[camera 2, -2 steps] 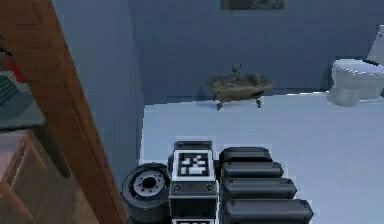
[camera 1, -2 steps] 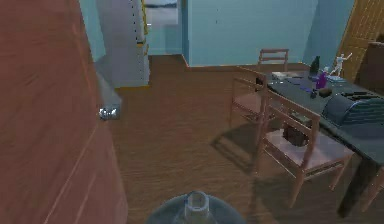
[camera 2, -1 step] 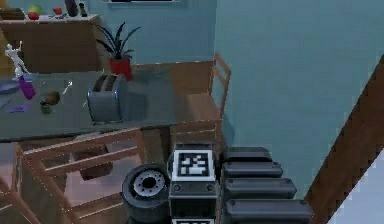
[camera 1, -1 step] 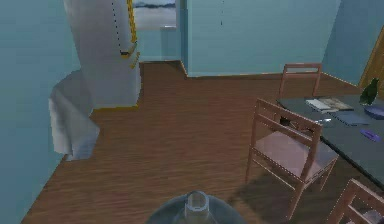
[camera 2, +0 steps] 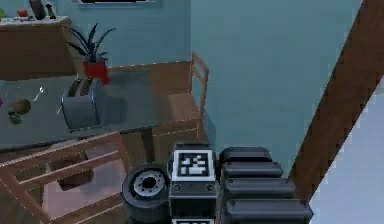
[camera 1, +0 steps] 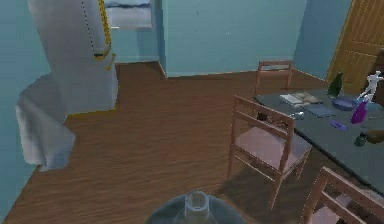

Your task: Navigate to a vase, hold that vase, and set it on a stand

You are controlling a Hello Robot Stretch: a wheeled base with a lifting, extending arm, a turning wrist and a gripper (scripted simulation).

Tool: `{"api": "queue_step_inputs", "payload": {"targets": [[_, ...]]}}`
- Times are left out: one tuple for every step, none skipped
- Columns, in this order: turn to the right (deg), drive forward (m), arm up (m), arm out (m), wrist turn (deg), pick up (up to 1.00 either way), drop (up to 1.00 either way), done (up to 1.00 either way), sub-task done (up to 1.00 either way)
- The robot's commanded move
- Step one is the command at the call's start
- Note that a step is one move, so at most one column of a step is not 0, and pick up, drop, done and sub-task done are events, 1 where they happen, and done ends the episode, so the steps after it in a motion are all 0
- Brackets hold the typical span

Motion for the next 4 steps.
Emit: {"api": "queue_step_inputs", "payload": {"targets": [[0.0,0.45,0.0,0.0,0.0,0.0,0.0,0.0,0.0],[-15.0,0.0,0.0,0.0,0.0,0.0,0.0,0.0,0.0],[0.0,1.0,0.0,0.0,0.0,0.0,0.0,0.0,0.0],[0.0,1.0,0.0,0.0,0.0,0.0,0.0,0.0,0.0]]}}
